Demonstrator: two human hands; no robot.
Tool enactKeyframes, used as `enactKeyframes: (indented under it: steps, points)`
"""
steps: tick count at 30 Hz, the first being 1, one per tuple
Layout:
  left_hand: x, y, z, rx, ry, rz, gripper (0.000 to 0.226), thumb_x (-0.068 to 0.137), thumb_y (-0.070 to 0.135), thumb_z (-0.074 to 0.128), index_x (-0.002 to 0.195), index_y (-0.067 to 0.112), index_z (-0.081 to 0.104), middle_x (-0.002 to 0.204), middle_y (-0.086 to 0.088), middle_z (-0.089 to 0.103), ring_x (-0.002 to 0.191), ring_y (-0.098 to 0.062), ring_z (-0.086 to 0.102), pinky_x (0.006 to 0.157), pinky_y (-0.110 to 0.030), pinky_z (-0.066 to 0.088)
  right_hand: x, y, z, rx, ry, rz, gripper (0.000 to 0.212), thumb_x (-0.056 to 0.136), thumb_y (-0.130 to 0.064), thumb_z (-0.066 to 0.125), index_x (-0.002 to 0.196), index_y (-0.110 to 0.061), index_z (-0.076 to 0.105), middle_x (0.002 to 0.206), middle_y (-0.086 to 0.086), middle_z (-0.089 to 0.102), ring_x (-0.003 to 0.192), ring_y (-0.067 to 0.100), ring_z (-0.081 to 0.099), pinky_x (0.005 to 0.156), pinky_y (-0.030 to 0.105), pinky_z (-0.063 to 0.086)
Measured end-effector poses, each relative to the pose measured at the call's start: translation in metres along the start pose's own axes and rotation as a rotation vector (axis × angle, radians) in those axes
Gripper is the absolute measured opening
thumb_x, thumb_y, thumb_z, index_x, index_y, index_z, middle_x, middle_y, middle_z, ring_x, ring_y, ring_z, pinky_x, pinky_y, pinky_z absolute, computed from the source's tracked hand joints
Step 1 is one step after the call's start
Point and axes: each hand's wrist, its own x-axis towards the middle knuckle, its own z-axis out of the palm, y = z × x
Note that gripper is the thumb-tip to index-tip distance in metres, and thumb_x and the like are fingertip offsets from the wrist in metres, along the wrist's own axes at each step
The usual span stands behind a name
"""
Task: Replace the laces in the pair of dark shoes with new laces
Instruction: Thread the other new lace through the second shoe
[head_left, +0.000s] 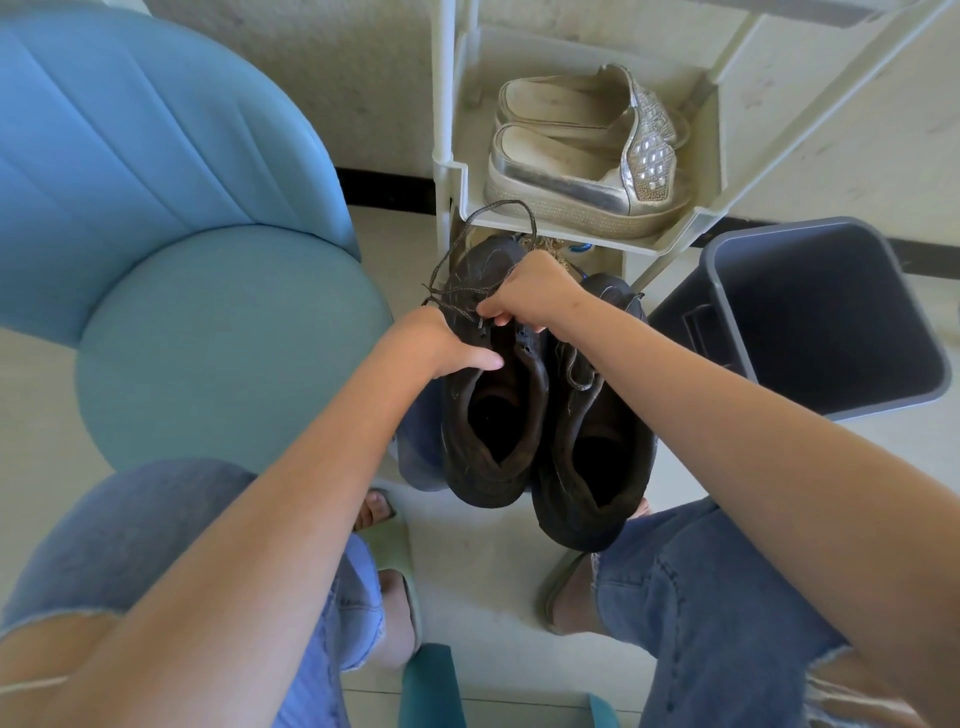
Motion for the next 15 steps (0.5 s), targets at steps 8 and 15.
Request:
enactKeyframes:
  steps: [8,15]
  points:
    - [0.0009,-0.0011,0.0014,-0.003,0.009,0.021,0.06,0.074,0.05,0.073,0.118,0.012,0.06,0.108,-0.011,0.064,0.104,-0.027,0.06,0.079,-0.031,0.046,-0.001,-0.0014,0.0001,0.016,-0.021,0.02,0.026,0.082,-0.009,0.065,0.058,-0.007,0.055,0.055,0.0,0.058,0.04,0.016,0.04,0.041,0.019,0.033]
    - [0.0058,-0.0029,0.0051,0.034,0.039,0.03,0.061,0.072,0.053,0.073,0.116,0.011,0.063,0.113,-0.005,0.062,0.104,-0.023,0.059,0.078,-0.029,0.046,0.0002,-0.0061,-0.0039,-0.047,-0.125,0.028,0.029,0.086,-0.003,0.059,0.059,-0.006,0.051,0.057,0.006,0.053,0.042,0.016,0.034,0.043,0.021,0.029]
